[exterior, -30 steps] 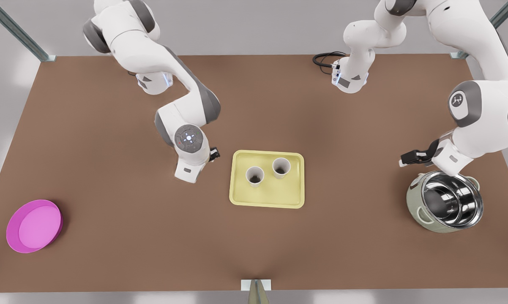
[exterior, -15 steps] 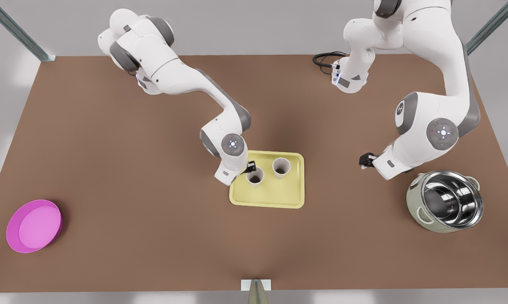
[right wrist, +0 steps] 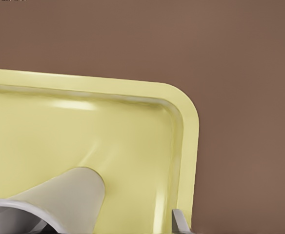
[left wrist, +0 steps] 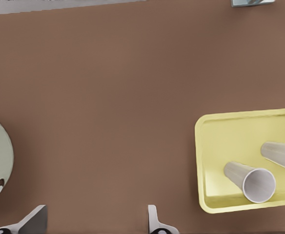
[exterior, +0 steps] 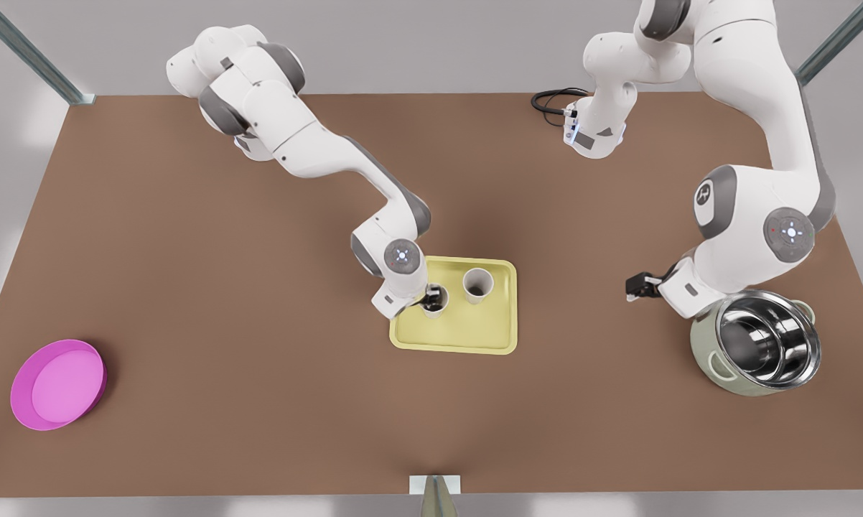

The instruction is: Use the left arm to pick up the white IKEA cup from the tray and place it on the middle-left position; use the right arm to pick up the white IKEA cup from the tray and place it on the middle-right position

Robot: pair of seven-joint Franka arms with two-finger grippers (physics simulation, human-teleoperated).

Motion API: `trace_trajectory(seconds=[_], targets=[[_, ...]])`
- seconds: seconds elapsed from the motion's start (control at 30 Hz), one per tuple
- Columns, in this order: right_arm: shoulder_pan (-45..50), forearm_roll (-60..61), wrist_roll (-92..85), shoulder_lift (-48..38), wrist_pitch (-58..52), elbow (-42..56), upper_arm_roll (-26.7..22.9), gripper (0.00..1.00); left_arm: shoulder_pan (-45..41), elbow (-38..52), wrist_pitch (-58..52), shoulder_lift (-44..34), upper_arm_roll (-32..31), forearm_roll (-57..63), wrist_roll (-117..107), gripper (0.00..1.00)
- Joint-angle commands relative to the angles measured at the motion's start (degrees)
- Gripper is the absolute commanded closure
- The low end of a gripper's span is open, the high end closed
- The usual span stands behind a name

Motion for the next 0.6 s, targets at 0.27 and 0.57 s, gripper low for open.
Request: trace_trajectory(seconds=[0.27, 0.57], targets=[[0.0, -0.1, 12.6, 0.5, 1.0, 0.2, 0.0, 0.61, -1.4, 0.1, -3.4, -3.8, 0.5, 3.9, -1.9, 0.0], [-1.6, 2.5, 12.7, -1.7, 0.6, 0.4, -0.3, 0.88, -2.0, 0.3, -2.7, -2.8, -1.5, 3.5, -3.7, 0.0]])
